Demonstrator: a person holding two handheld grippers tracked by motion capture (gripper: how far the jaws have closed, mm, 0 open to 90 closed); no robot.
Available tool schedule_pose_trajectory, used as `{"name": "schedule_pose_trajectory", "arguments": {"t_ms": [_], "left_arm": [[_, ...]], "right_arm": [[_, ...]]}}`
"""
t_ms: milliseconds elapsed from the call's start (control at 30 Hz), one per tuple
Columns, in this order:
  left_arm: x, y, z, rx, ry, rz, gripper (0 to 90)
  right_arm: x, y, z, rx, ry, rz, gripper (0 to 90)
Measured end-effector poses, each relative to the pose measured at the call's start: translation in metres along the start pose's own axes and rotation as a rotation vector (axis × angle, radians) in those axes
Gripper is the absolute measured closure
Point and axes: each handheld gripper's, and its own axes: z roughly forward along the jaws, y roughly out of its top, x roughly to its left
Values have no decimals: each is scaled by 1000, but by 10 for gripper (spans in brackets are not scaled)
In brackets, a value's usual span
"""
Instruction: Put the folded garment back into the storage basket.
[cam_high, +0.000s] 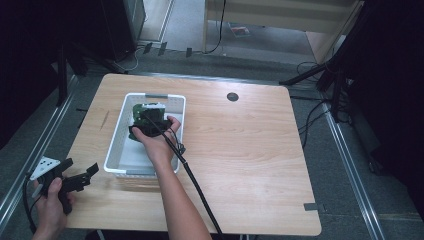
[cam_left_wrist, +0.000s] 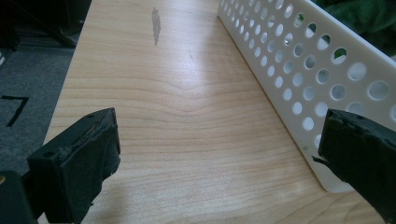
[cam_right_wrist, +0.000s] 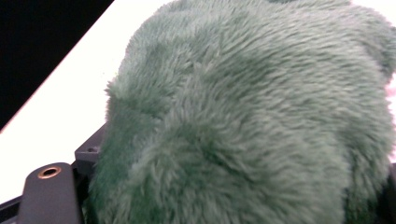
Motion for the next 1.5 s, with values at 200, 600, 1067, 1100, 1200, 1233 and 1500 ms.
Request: {"name": "schedule_pose_trajectory", "arguments": {"t_ms": [200,600,1067,1100,1200,1233,1500], "left_arm": [[0,0,0,1,-1,0,0],[0,0,0,2,-1,1,0],[1,0,0,0,-3,0,0],[1,0,0,0,-2,1,0],[1,0,0,0,-2,2,0],[0,0,0,-3,-1,-2,0],[1,0,0,0,-1,-2,0]], "right_arm": [[1,-5,9,36,-2,5,179],[-1,-9,13,110,25,25,126],[1,0,-7,40,1,-22,0],[1,1,-10,31,0,-24,0],[1,4,-17,10,3,-34,0],[0,6,-24,-10,6,-42,0],[-12,14,-50,-68,29,-27,0]]}}
